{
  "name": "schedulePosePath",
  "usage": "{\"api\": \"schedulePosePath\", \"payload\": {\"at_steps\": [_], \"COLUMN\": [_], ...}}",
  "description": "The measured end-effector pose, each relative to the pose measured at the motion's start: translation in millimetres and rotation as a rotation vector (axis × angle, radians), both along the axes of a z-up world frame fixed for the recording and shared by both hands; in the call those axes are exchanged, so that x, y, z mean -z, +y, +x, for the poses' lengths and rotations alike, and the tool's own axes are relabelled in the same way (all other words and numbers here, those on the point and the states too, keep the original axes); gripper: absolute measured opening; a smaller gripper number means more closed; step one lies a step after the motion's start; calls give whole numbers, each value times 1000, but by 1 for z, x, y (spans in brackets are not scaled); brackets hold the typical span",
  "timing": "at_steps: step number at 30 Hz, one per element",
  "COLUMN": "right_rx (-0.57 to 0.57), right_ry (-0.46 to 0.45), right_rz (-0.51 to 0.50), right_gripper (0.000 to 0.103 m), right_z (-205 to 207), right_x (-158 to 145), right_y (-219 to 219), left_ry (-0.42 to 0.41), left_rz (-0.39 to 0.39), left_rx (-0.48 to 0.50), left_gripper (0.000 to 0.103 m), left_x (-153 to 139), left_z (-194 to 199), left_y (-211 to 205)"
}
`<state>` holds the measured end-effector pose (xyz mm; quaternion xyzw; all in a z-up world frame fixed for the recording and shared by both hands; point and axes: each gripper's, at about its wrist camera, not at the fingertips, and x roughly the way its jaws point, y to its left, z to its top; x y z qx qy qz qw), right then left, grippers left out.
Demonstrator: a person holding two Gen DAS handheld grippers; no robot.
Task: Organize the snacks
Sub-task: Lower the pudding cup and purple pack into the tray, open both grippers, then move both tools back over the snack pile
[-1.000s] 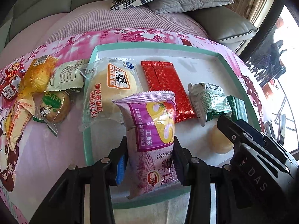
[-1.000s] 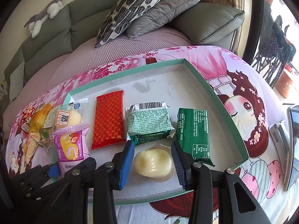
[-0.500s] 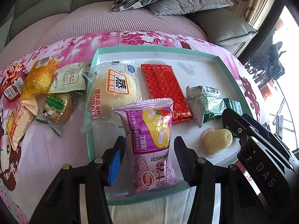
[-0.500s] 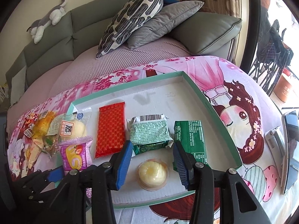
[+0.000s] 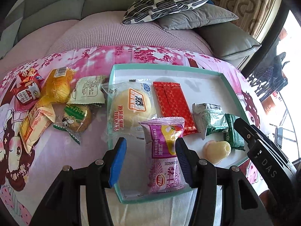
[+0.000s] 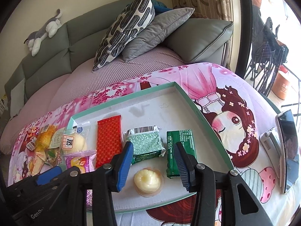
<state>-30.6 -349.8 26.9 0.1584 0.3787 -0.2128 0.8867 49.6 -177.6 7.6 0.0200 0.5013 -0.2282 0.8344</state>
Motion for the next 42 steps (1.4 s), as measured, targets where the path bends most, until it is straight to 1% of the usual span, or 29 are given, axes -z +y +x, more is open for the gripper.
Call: {"api": "schedulePosePath", "payload": {"at_steps": [4, 9, 13, 17, 22, 23, 24, 25, 26, 27, 30, 31, 32, 35, 36, 37, 38, 40, 42], "right_rx": [-8, -34, -62, -82, -82, -82, -83, -80, -76, -72, -70, -67, -64, -56, -51, -46, -44, -45, -51], "right_ry": [10, 15, 13, 16, 26, 31, 35, 37, 37, 33, 28, 29, 30, 25, 28, 32, 37, 51, 58], "right_rz": [4, 5, 7, 0, 0, 0, -2, -3, -4, -4, -8, -13, -18, -25, -16, -3, 13, 35, 24], "right_gripper": [49, 49, 49, 49, 49, 50, 54, 66, 75, 77, 88, 96, 103, 103, 103, 103, 103, 103, 103], "right_z": [2, 6, 10, 13, 14, 15, 15, 15, 15, 15, 15, 15, 15, 15, 16, 16, 17, 18, 19], "right_x": [3, 4, 4, 4, 6, 7, 8, 9, 10, 10, 11, 12, 12, 13, 15, 17, 18, 21, 21], "right_y": [2, 9, 17, 23, 23, 23, 23, 22, 22, 21, 19, 19, 19, 18, 17, 15, 14, 13, 14], "left_ry": [-24, -59, -58, -52, -50, -48, -45, -42, -42, -44, -55, -58, -62, -89, -98, -109, -123, -149, -168], "left_rz": [1, 29, 51, 51, 49, 47, 43, 41, 42, 44, 54, 58, 66, 73, 69, 63, 55, 49, 42], "left_rx": [-63, -167, -233, -267, -266, -264, -262, -259, -257, -258, -263, -266, -270, -282, -288, -292, -294, -295, -291], "left_gripper": [55, 55, 55, 55, 55, 55, 55, 59, 66, 68, 70, 74, 83, 88, 90, 95, 97, 97, 98], "left_x": [-5, -8, -4, -2, -1, 0, 0, 0, 1, 1, 1, 1, 2, 3, 2, 2, 1, 0, -1], "left_z": [8, 17, 25, 28, 28, 28, 28, 29, 29, 29, 30, 30, 31, 32, 32, 32, 31, 31, 31], "left_y": [16, 42, 60, 70, 71, 70, 69, 69, 69, 68, 68, 68, 68, 70, 71, 72, 73, 73, 73]}}
